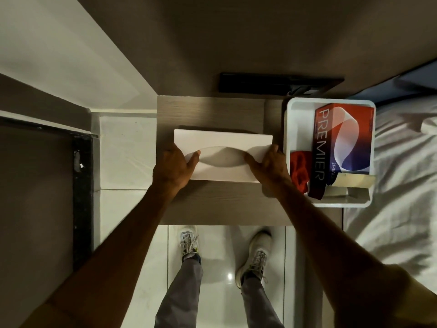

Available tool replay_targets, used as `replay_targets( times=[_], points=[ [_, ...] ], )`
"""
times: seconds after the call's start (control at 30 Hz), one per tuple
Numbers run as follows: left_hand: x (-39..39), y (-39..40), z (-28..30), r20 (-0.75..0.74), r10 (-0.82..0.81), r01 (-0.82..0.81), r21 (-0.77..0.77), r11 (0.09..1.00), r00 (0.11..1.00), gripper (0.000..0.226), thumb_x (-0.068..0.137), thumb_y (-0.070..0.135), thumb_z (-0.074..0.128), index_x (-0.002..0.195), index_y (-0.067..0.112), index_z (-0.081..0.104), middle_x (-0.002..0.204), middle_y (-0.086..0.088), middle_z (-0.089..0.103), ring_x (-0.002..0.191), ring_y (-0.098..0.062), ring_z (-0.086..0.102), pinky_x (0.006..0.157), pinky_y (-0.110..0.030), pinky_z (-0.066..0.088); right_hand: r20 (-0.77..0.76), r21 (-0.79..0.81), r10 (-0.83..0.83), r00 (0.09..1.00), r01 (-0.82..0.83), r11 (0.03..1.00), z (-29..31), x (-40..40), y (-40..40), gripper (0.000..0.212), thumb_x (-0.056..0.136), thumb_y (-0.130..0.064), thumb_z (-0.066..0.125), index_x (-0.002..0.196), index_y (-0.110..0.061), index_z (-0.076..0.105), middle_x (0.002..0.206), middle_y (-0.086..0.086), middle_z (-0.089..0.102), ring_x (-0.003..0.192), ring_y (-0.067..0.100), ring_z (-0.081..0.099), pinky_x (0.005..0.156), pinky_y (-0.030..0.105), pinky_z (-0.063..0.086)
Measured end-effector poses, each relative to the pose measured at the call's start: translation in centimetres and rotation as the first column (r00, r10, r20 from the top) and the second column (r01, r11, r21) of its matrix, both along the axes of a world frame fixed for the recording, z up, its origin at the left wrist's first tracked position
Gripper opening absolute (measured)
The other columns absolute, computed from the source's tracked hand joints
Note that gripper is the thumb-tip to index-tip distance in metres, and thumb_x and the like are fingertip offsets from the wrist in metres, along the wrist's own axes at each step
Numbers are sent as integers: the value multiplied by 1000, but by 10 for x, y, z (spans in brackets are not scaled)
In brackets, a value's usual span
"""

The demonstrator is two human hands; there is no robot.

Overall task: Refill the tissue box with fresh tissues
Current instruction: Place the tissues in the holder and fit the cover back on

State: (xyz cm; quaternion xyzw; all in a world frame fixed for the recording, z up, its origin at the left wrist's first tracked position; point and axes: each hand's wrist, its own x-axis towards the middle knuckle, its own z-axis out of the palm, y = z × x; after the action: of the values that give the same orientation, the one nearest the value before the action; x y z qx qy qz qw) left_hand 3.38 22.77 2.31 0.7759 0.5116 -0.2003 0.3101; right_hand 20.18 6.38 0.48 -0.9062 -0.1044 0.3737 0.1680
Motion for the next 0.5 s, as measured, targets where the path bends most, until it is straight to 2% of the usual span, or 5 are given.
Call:
replay_targets(
  times=[0.2, 0.37, 0.5],
  points=[
    [-3, -3, 2, 33, 13, -14, 34, 999, 999, 68, 97, 59, 46, 133, 1, 45, 127, -21, 58, 114, -38, 62, 91, -43, 54, -39, -27, 30, 999, -31, 999, 2, 0, -3, 100, 88, -64, 61, 154, -3, 16, 148, 21, 43, 132, 39, 47, 107, 50, 47],
    [-1, 4, 1, 48, 22, -21, -12, 1000, 999, 72, 95, 62, 46, 138, 5, 41, 133, -20, 55, 119, -38, 59, 97, -48, 54, -47, -17, 5, 999, -6, 1000, 2, 8, -2, 95, 86, -64, 64, 149, -2, 28, 145, 20, 47, 132, 38, 48, 107, 46, 46],
    [5, 6, 1, 114, 39, -32, -56, 998, 993, 62, 96, 50, 57, 135, 3, 48, 131, -19, 58, 121, -37, 58, 98, -42, 50, -91, 3, -56, 994, 56, 998, 0, 10, 1, 90, 83, -59, 72, 145, -5, 36, 146, 17, 46, 134, 36, 47, 110, 46, 46]
  ],
)
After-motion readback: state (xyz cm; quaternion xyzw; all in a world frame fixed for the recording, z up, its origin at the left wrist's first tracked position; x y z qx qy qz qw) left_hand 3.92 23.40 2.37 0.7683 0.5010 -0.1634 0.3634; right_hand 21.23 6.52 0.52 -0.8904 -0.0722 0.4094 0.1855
